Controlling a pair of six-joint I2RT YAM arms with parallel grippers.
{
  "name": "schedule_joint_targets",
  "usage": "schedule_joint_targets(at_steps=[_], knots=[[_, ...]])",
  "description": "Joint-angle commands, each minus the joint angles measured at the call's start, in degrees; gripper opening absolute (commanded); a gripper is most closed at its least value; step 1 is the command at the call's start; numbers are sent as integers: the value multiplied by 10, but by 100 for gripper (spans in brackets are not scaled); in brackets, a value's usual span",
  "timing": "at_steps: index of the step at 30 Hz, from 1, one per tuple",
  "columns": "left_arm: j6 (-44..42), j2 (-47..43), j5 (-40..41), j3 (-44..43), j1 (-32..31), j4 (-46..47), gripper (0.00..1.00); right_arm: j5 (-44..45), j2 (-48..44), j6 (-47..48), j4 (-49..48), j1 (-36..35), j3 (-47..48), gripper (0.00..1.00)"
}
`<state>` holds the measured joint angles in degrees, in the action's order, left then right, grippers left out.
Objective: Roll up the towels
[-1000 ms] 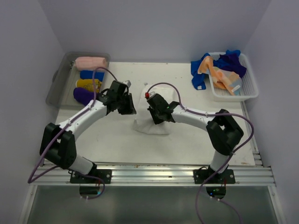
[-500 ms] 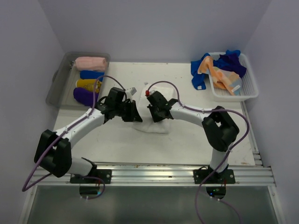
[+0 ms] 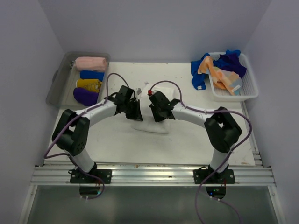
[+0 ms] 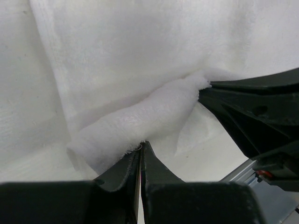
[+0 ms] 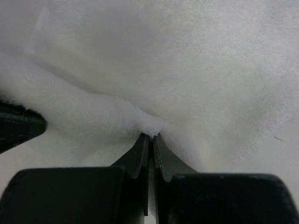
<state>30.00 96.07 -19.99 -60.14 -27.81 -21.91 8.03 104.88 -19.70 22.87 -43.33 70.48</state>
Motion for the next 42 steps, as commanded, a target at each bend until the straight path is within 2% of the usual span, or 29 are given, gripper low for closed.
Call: schedule_joint_targets(at_steps=[1,3,4,7,10,12,15,17,18,26,32,39,42], knots=[[-24,11,20,-36,3,19,6,39,-46,-9,24,7,-17,2],[-25,22,17,-40,3,16,6,48,-76,-7,22,7,-26,10],[-26,26,14,-39,3,17,6,65,-85,-8,25,5,-28,21],[-21,40,7,-37,3,23,6,97,-124,-4,36,-4,-36,38],[-18,52,6,-34,3,28,5,117,-151,-4,42,-21,-38,41],[-16,59,8,-36,3,28,5,124,-154,-5,45,-39,-36,38],[-13,64,14,-37,5,27,5,113,-145,-3,43,-61,-33,17],[-12,65,13,-37,4,28,5,102,-129,-7,34,-62,-38,6],[-10,64,13,-38,4,28,5,96,-123,-8,30,-62,-41,5],[-15,68,18,-39,4,21,5,86,-68,8,-19,-12,-64,6],[-16,80,17,-41,4,21,4,72,-16,4,-28,-1,-78,2],[-15,9,27,-56,6,-10,5,88,-127,-3,1,-1,-86,4],[-17,-10,16,-59,17,-10,7,101,-144,3,9,-2,-87,5]])
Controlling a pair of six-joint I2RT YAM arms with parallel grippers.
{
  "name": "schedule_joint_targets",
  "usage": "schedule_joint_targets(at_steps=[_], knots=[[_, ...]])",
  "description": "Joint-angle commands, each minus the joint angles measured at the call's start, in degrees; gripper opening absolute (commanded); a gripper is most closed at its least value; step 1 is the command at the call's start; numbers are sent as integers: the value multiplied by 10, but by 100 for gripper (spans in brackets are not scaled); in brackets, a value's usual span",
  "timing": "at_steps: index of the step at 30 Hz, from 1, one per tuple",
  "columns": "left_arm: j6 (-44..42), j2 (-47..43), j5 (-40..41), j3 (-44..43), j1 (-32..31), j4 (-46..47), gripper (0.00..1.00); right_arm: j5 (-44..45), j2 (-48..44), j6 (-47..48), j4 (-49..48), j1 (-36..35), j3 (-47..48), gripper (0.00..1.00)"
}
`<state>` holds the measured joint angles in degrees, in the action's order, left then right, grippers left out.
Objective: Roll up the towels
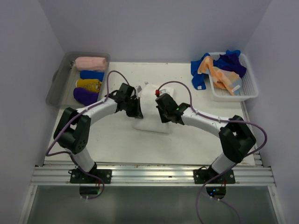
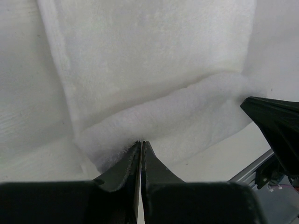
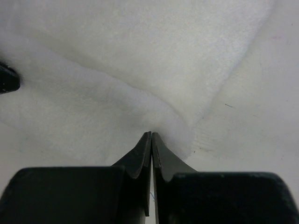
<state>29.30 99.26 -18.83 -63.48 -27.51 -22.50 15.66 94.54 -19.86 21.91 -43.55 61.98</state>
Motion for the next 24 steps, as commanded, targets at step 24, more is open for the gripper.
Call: schedule_joint_targets(at_steps=[24], knots=[[-7,-13,82,-52,29,-32,5,39,-45,25,16,22,-6,4]])
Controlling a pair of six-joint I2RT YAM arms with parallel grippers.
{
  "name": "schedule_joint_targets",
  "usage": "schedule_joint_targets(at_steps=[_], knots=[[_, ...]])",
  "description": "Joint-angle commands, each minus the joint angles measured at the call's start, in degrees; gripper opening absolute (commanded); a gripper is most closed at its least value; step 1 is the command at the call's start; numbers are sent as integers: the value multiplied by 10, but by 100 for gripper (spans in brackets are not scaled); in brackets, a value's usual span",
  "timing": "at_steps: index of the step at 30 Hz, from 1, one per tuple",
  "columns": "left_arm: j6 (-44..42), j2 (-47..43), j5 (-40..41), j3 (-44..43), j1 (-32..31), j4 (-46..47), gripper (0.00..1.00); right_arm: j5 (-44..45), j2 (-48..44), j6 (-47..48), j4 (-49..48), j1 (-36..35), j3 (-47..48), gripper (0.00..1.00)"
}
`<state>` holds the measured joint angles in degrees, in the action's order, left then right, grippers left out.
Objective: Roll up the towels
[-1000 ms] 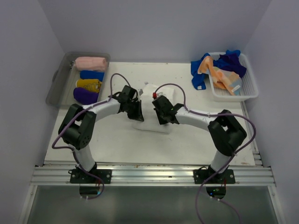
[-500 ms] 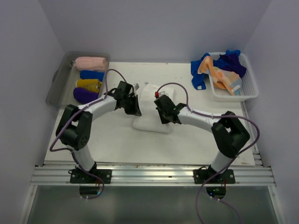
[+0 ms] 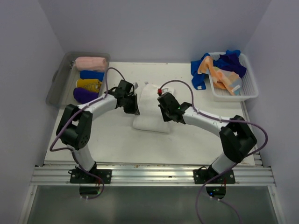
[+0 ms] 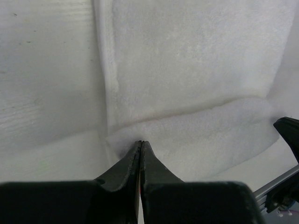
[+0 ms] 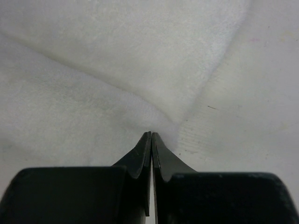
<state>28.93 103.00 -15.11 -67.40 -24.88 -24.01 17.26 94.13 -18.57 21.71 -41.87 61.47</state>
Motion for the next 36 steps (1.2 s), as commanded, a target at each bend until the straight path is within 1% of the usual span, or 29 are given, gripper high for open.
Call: schedule_joint_targets(at_steps=[1,3,6,8,11,18,24,27,30,32,33,36], knots=[[-3,-54,49,-13,3,-20,5,23,-40,14,18,6,0,4],[-4,-53,54,-12,3,-19,5,23,-27,17,18,7,1,4],[-5,-26,47,-11,3,-15,5,24,6,16,6,11,-5,3],[-2,-2,39,-3,3,4,4,3,29,9,-19,15,-16,2],[0,28,26,-1,4,12,3,-6,51,5,-24,15,-14,1],[-2,51,31,-10,3,20,3,0,64,11,-24,15,-12,1],[-5,56,45,0,3,22,3,-13,67,6,-33,16,-35,1],[-6,52,54,23,3,21,3,-31,50,-10,-37,14,-70,0],[-5,26,63,52,3,21,3,-48,11,-37,-37,0,-115,0],[-4,11,69,67,4,19,3,-55,-23,-63,-29,-25,-142,0],[-4,0,77,68,3,13,3,-57,-34,-83,-19,-48,-148,0],[-5,-9,86,62,3,5,4,-53,-71,-114,1,-80,-155,0]])
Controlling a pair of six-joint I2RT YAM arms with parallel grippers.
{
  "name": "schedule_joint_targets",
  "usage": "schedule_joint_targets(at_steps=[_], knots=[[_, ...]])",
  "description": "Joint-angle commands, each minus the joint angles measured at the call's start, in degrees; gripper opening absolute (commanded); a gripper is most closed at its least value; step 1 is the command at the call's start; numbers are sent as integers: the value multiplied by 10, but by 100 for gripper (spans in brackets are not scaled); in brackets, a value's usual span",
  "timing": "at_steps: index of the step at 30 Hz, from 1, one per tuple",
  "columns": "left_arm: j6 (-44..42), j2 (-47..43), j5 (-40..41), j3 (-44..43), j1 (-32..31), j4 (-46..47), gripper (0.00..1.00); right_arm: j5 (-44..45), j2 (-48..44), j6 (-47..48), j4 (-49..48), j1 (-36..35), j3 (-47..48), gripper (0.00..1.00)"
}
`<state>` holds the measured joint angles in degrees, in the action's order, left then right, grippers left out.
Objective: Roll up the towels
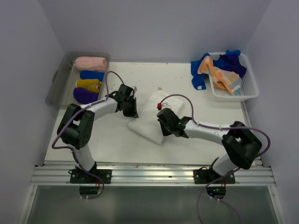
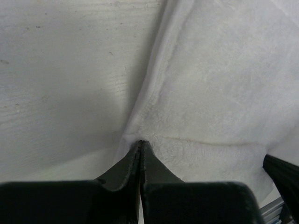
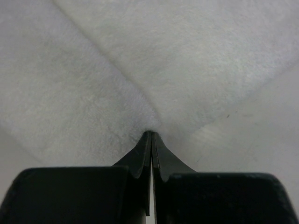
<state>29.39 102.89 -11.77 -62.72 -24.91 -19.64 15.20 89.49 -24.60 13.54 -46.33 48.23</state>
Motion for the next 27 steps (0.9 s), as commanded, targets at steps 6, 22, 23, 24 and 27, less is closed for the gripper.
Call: schedule_joint_targets(at_steps=[6,22,23,24,27], knots=[[-25,37,59,-64,3,-74,4,17,-90,-70,159,-68,33,3],[-31,-12,138,-188,12,-199,61,175,91,124,198,-251,275,60],[-27,-14,141,-190,15,-205,61,178,106,130,193,-255,279,62],[-24,-24,142,-191,26,-213,61,179,114,141,192,-260,283,63],[-11,-50,140,-187,48,-224,61,179,137,163,173,-265,291,66]])
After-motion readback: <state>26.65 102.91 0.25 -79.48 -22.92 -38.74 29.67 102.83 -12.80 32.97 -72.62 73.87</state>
